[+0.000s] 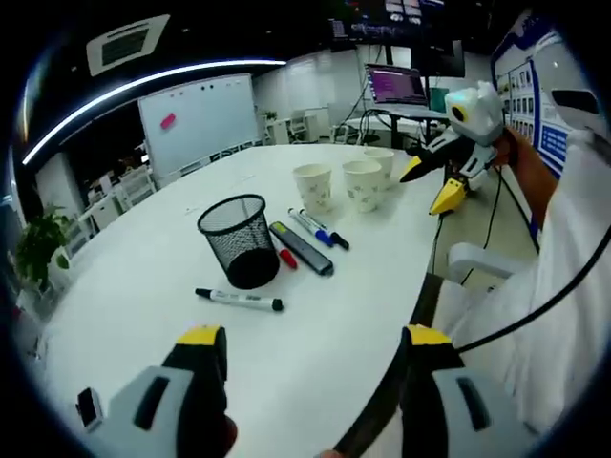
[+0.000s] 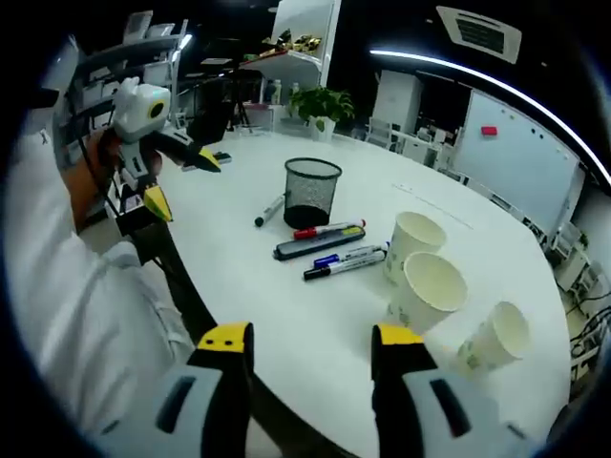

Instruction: Place the scattered laser pointers and whiteboard markers into the pen holder and stack the scattered paper cups together

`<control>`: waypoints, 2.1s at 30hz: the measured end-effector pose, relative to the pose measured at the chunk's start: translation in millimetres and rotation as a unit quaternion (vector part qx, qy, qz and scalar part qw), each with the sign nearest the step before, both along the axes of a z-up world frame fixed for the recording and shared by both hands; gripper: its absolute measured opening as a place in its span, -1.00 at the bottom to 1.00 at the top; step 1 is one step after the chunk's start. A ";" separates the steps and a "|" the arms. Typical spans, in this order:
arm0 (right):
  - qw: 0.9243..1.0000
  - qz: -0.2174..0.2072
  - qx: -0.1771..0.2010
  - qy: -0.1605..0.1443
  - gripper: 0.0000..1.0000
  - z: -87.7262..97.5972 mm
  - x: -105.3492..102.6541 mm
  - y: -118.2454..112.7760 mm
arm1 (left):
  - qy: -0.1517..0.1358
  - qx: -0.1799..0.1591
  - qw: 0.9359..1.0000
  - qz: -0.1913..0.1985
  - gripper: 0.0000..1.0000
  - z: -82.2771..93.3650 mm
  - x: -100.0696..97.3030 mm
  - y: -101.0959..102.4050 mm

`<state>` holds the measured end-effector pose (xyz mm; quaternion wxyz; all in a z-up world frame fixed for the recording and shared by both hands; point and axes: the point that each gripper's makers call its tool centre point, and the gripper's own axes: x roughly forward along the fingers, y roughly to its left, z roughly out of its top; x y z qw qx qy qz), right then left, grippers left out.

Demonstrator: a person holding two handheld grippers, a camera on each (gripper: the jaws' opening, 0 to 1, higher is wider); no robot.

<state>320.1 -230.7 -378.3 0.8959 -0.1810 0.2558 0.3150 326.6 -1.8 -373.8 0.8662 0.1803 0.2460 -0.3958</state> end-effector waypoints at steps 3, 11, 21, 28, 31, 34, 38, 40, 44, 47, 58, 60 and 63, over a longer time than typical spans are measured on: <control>1.000 0.001 -0.001 0.001 0.00 -1.0 -0.3 0.2 | 0.001 0.001 1.000 -0.001 0.50 -0.7 -0.1 -0.2; 1.000 0.002 -0.003 0.003 0.00 -2.5 0.3 -0.2 | 0.003 0.003 1.000 -0.005 0.50 -2.4 -0.7 -2.5; 1.000 0.013 0.001 0.001 0.00 0.5 -0.9 6.6 | 0.003 0.003 1.000 -0.007 0.50 -1.5 -1.1 -2.3; 1.000 0.015 0.003 0.000 0.00 2.9 -1.2 7.3 | 0.003 0.005 1.000 -0.006 0.50 -1.8 -1.4 -1.4; 1.000 0.015 0.003 -0.003 0.00 4.9 -0.8 7.7 | 0.002 0.005 1.000 -0.006 0.50 -1.3 -1.3 -1.6; 1.000 0.014 0.002 -0.002 0.00 4.0 -0.4 6.8 | 0.002 0.006 1.000 -0.007 0.50 -1.3 -0.9 -1.7; 1.000 0.014 0.003 -0.001 0.00 3.6 -0.3 6.5 | 0.002 0.005 1.000 -0.008 0.50 -1.5 -1.2 -2.0; 1.000 0.013 0.003 -0.001 0.00 3.7 0.0 6.4 | 0.002 0.006 1.000 -0.008 0.50 -1.8 -1.0 -1.9; 1.000 0.012 0.001 -0.001 0.00 3.9 0.3 6.2 | 0.001 0.005 1.000 -0.007 0.50 -1.5 -0.1 -1.7; 1.000 0.011 0.002 -0.001 0.00 3.6 0.0 5.5 | 0.001 0.004 1.000 -0.007 0.50 -1.3 -0.1 -1.5; 1.000 0.004 -0.002 -0.002 0.00 2.7 -1.6 0.8 | 0.002 0.005 1.000 -0.011 0.50 -2.9 -1.2 -3.9; 1.000 0.004 -0.002 -0.001 0.00 2.2 -1.9 1.0 | 0.004 0.005 1.000 -0.010 0.50 -3.8 -1.0 -3.3; 1.000 0.003 -0.001 -0.002 0.00 3.1 -1.1 0.5 | 0.004 0.006 1.000 -0.009 0.50 -3.9 -0.9 -2.7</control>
